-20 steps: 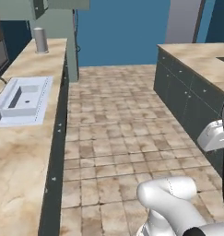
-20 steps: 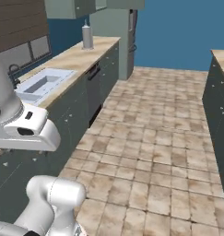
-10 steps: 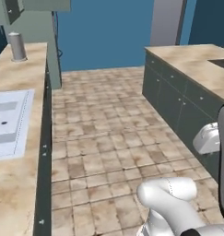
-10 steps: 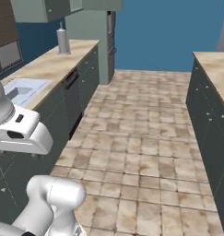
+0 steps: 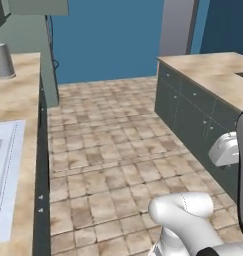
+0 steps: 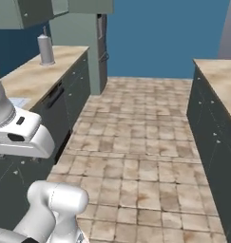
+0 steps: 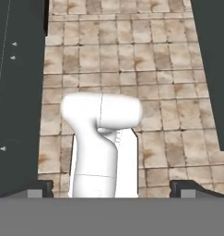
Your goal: Close all open cabinet doors.
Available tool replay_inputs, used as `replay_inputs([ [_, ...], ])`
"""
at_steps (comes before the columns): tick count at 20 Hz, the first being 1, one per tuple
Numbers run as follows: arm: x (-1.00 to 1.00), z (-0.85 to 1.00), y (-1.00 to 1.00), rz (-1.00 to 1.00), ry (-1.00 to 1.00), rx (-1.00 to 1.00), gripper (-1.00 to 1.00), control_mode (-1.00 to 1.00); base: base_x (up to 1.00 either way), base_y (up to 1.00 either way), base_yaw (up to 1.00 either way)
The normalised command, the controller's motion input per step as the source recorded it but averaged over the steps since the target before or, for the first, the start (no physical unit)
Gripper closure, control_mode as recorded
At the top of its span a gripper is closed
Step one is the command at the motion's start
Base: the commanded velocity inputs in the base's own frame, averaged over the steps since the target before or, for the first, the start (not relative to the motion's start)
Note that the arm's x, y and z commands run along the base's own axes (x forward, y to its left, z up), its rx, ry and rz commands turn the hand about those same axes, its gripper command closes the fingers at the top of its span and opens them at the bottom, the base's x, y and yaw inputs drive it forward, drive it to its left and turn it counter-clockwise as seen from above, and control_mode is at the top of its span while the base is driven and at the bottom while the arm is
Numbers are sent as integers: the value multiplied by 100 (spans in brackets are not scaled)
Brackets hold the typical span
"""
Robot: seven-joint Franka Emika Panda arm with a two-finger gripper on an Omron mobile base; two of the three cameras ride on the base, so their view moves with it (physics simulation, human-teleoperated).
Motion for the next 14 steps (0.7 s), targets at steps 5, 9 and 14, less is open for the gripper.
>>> replay_inputs([
  [5, 0, 0, 0, 0, 0, 0, -100, 100, 100, -3, -12],
  [9, 0, 0, 0, 0, 0, 0, -100, 100, 100, 0, -10],
  [14, 0, 0, 0, 0, 0, 0, -100, 100, 100, 0, -10],
])
